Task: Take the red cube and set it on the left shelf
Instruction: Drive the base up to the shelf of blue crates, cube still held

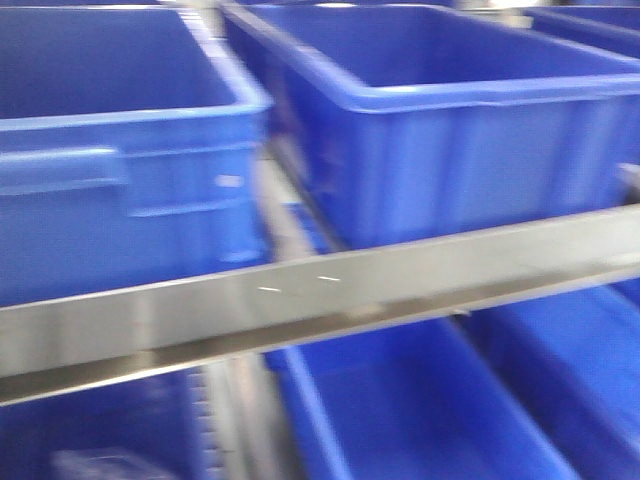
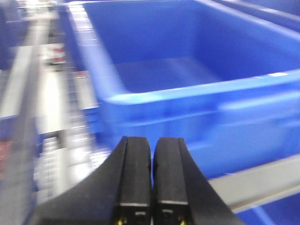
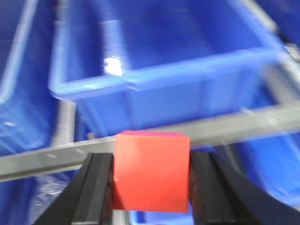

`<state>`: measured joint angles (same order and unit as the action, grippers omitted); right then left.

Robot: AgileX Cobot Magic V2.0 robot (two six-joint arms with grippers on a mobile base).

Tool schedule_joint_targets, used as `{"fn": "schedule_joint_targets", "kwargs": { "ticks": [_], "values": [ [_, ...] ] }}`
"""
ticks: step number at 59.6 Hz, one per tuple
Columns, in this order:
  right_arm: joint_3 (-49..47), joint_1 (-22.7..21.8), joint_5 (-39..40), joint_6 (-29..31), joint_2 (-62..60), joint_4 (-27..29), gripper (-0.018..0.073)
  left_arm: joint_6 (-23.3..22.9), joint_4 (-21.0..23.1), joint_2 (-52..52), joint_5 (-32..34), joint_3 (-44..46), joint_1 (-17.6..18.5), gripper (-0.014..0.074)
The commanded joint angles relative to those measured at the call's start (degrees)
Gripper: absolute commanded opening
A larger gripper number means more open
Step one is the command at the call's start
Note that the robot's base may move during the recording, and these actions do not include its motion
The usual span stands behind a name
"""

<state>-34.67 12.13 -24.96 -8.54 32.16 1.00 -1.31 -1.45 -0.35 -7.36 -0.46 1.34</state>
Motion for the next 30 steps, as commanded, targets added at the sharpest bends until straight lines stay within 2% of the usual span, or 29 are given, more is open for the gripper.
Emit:
{"fn": "schedule_joint_targets", "kwargs": {
  "ticks": [1, 30],
  "values": [
    [-1.63, -0.01, 5.11, 0.2, 0.5, -0.17, 0.0055, -0.12, 0.07, -0.82, 5.1, -1.41, 0.04, 0.0102],
    [-1.63, -0.01, 5.11, 0.2, 0.5, -0.17, 0.0055, -0.12, 0.07, -0.82, 5.1, -1.41, 0.04, 0.0102]
  ]
}}
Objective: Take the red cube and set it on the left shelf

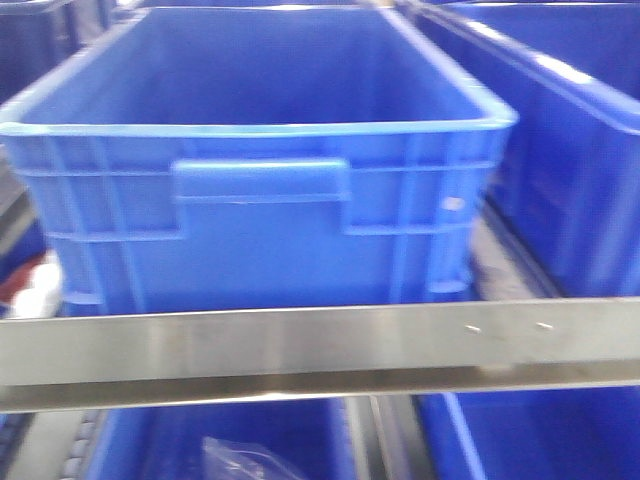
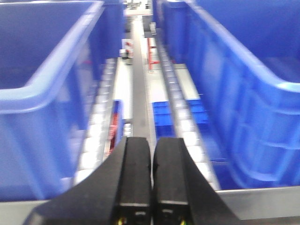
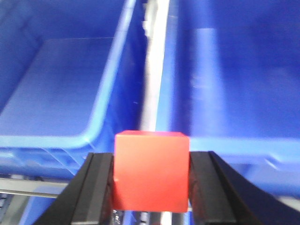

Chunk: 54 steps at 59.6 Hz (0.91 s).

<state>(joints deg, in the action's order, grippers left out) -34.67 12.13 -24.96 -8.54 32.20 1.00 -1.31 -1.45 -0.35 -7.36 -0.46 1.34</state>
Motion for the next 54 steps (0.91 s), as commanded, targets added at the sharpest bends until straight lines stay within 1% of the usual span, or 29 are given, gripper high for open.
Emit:
{"fn": "schedule_joint_targets", "kwargs": {
  "ticks": [1, 54],
  "values": [
    [-1.63, -0.01, 5.11, 0.2, 0.45, -0.17, 0.0055, -0.12, 0.07, -0.82, 5.1, -1.41, 0.04, 0.0102],
    [-1.63, -0.01, 5.11, 0.2, 0.45, -0.17, 0.0055, -0.12, 0.07, -0.82, 5.1, -1.41, 0.04, 0.0102]
  ]
}}
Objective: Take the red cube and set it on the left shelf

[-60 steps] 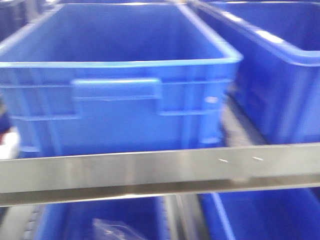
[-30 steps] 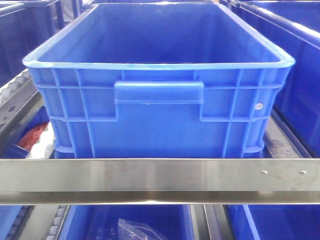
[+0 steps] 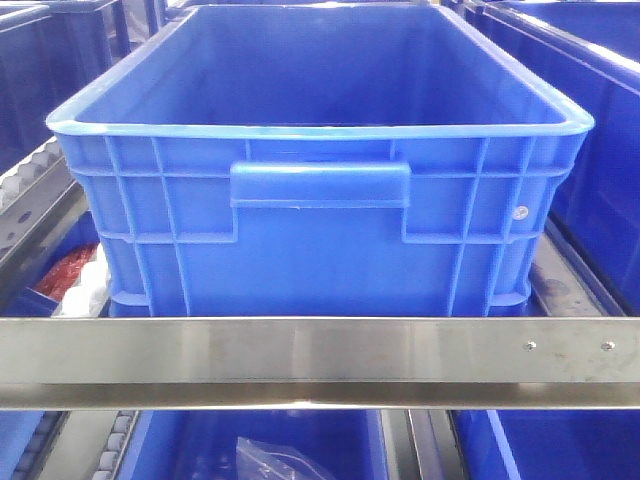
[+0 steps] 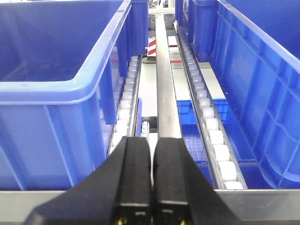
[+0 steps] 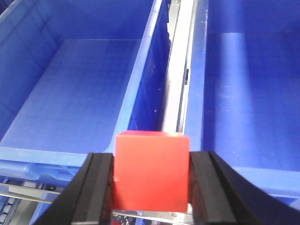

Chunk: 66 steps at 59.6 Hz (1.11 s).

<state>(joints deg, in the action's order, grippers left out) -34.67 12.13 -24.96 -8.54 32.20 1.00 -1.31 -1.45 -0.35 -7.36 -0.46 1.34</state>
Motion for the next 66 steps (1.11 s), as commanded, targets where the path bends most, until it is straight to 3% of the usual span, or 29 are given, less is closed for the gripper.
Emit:
{"fn": "schedule_joint_targets", "kwargs": {
  "ticks": [1, 40, 52, 66],
  "values": [
    [-1.63, -0.01, 5.11, 0.2, 0.45, -0.17, 0.0055, -0.12, 0.07, -0.82, 5.1, -1.41, 0.04, 0.0102],
    [-1.63, -0.06, 6.67, 0.2, 1.1, -0.17, 0.0055, -0.12, 0.07, -0.82, 5.1, -1.41, 0.04, 0.0102],
    [-4.27, -0.47, 6.49, 0.2, 7.91, -0.59, 0.0055, -0.12, 0.07, -0.82, 5.1, -1.41, 0.04, 0.0102],
    [-13.91, -1.8, 6.87, 0.2, 18.44, -4.89, 0.0055, -0.12, 0.07, -0.82, 5.1, -1.41, 0.04, 0.0102]
  ]
}}
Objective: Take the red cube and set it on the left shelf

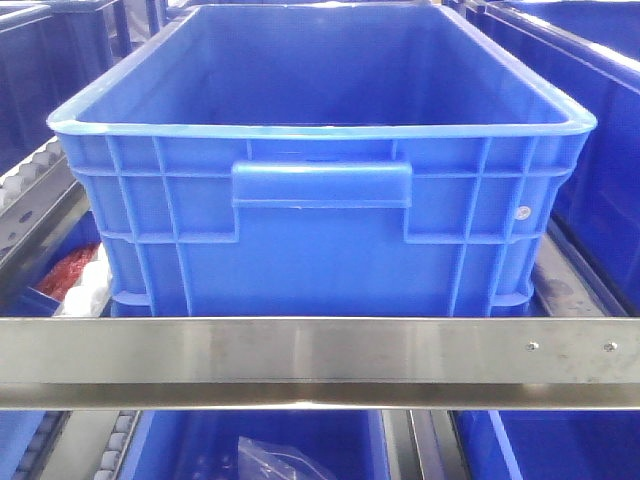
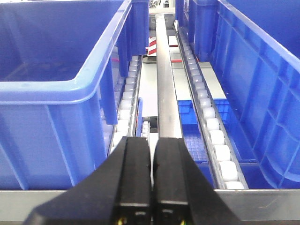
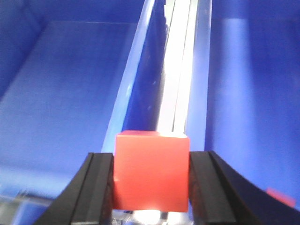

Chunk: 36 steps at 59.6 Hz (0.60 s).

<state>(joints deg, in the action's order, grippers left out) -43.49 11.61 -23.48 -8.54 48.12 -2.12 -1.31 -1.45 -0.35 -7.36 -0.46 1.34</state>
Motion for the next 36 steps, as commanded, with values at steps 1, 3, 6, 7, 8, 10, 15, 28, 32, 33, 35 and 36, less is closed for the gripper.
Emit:
{"fn": "schedule_joint_targets", "kwargs": {
  "ticks": [1, 3, 6, 7, 8, 10, 15, 28, 32, 33, 35, 36],
  "values": [
    [-5.7, -1.66, 5.39, 0.2, 3.08, -1.77, 0.0055, -0.12, 0.07, -0.82, 5.1, -1.41, 0.04, 0.0102],
    [-7.18, -2.8, 5.39, 0.2, 4.39, -1.77, 0.0055, -0.12, 0.07, -0.82, 5.1, -1.41, 0.04, 0.0102],
    [-9.01, -4.74, 5.39, 0.2, 6.1, -1.77, 0.0055, -0.12, 0.07, -0.82, 5.1, -1.41, 0.04, 0.0102],
    [-9.49, -5.35, 5.39, 0.2, 6.56, -1.77, 0.0055, -0.12, 0.07, -0.82, 5.1, -1.41, 0.04, 0.0102],
    [-9.94, -5.99, 5.39, 0.2, 7.0, -1.77, 0.0055, -0.12, 0.07, -0.82, 5.1, -1.41, 0.04, 0.0102],
    [-11.0, -7.67, 5.45, 0.2, 8.04, -1.77, 0.0055, -0.12, 0.07, -0.82, 5.1, -1.41, 0.04, 0.0102],
    [-13.12, -11.94, 5.39, 0.2, 10.3, -1.77, 0.0055, -0.12, 0.07, -0.82, 5.1, -1.41, 0.04, 0.0102],
    [-15.97, -21.26, 5.91, 0.2, 14.66, -1.77, 0.0055, -0.12, 0.07, -0.82, 5.1, -1.41, 0.04, 0.0102],
    [-16.12, -23.47, 6.63, 0.2, 15.84, -1.77, 0.0055, -0.12, 0.07, -0.82, 5.1, -1.41, 0.04, 0.0102],
    [-16.12, -23.85, 6.84, 0.2, 16.06, -1.77, 0.0055, -0.12, 0.07, -0.82, 5.1, -1.41, 0.04, 0.0102],
    [-16.12, -24.6, 7.15, 0.2, 16.63, -1.77, 0.0057, -0.12, 0.07, -0.82, 5.1, -1.41, 0.04, 0.0102],
    [-16.12, -24.84, 7.31, 0.2, 16.8, -1.77, 0.0058, -0.12, 0.07, -0.82, 5.1, -1.41, 0.04, 0.0102]
  ]
}}
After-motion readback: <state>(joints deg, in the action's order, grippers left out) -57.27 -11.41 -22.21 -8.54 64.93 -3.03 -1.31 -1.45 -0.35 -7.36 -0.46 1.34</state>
